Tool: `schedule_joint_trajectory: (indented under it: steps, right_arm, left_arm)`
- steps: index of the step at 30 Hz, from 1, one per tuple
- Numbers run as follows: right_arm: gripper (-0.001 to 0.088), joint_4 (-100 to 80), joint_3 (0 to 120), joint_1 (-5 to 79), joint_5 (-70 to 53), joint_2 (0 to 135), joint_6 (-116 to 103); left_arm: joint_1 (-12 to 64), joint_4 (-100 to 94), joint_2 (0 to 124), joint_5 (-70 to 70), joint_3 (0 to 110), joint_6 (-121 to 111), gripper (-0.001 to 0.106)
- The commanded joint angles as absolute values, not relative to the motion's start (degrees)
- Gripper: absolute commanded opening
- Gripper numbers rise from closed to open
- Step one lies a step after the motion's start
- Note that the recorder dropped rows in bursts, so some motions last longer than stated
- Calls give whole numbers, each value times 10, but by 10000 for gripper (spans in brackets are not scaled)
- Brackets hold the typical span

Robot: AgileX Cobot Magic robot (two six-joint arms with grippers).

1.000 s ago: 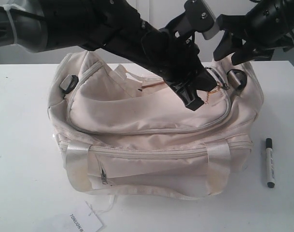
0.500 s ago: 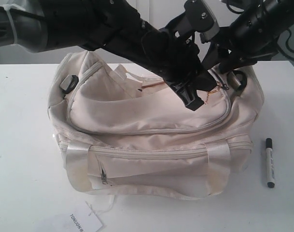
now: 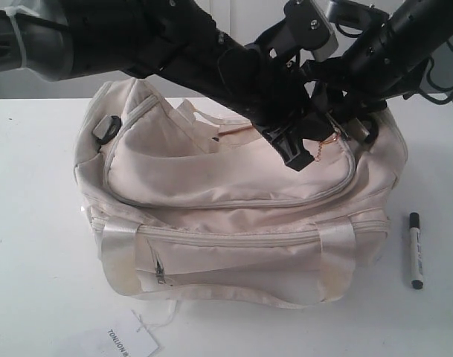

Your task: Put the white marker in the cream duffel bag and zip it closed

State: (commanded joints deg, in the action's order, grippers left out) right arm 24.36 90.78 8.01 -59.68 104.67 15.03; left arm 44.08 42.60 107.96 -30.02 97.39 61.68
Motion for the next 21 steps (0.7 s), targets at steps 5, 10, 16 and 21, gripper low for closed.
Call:
schedule_joint_trajectory:
  steps: [5,10,16,21]
  right_arm:
    - [220,244,908,80,-599,1047,150]
    - [0,244,908,80,-599,1047,150]
    - [0,244,908,80,-589,1047,148]
    - [0,244,908,80,-577,1047,133]
  left_arm:
    - [441,426,1080,-302,974,617,0]
    - [441,426,1080,-305,974,617,0]
    - [441,427,1080,-319,974,614,0]
    - [441,432,1080,-347,974,614,0]
